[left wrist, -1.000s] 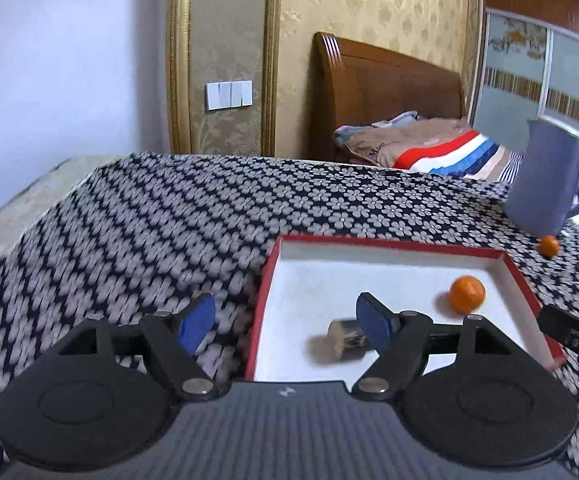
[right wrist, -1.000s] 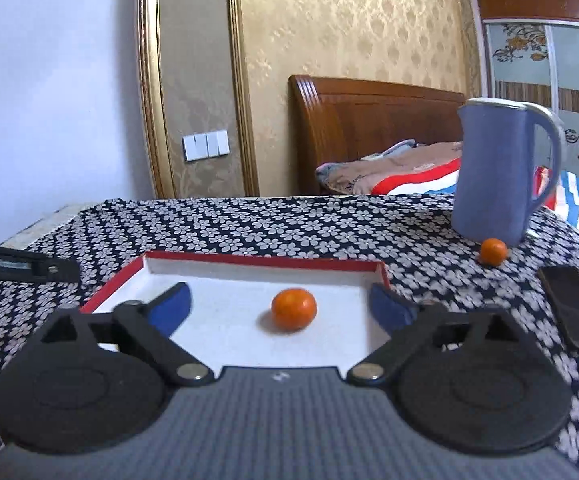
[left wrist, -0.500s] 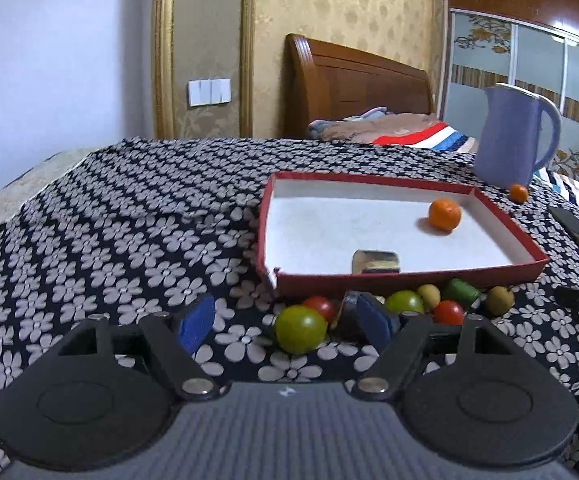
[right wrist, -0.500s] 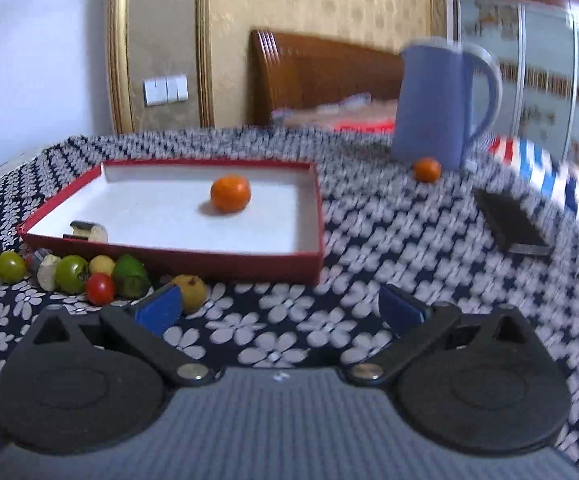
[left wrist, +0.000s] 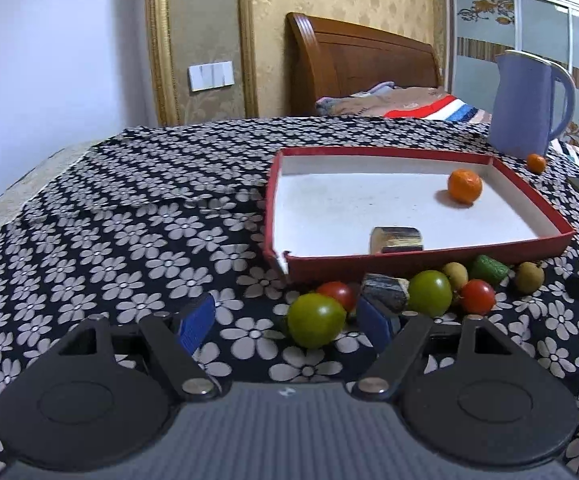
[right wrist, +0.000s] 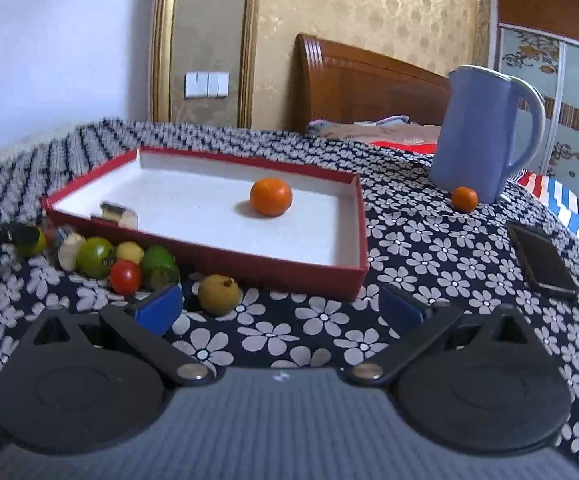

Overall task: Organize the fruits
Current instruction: 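Withdraw both open tools from the tray back toward the fruit row, then move left tool to the dark green tomato while right tool approaches the brown pear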

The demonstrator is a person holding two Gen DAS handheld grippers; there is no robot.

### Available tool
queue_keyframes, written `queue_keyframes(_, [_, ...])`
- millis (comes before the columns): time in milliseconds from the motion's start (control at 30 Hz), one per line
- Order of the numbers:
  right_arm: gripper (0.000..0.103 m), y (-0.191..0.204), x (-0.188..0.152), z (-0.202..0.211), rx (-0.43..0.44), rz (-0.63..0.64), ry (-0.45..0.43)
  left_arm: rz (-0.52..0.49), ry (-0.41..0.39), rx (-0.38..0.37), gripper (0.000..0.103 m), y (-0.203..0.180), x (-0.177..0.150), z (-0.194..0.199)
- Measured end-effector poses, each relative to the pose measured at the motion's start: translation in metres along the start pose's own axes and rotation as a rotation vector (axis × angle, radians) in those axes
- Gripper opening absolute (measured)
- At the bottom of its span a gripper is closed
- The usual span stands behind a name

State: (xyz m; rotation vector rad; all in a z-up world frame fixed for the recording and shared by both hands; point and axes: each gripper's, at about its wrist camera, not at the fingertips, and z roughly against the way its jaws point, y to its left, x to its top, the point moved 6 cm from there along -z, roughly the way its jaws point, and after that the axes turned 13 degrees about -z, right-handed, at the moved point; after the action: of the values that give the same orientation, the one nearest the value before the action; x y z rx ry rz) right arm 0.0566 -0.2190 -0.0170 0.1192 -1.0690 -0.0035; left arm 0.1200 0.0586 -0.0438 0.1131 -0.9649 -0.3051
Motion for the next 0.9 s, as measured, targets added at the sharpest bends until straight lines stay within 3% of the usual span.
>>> queue_keyframes(200, [0.103,0.012,0.005,-0.003,0.011,0.034,0.0,-0.018,0.019,-0.004,0.078,-0.005,-0.003,-0.008])
queue_keyframes(267, [0.097,0.012,0.006,-0.006,0.008,0.033,0.011,-0.012,0.02,-0.016,0.077,-0.004,-0.004,-0.01])
queue_keyframes(333, [0.091,0.014,0.006,-0.011,0.012,0.049,0.03,-0.016,0.023,-0.023,0.068,-0.004,-0.005,-0.011])
queue_keyframes(600, [0.075,0.021,0.001,-0.025,0.039,0.077,0.087,0.001,0.041,-0.067,0.051,-0.002,-0.008,-0.019])
queue_keyframes(900, [0.067,0.02,-0.001,-0.043,0.057,0.053,0.146,0.0,0.047,-0.08,0.043,-0.005,-0.008,-0.021])
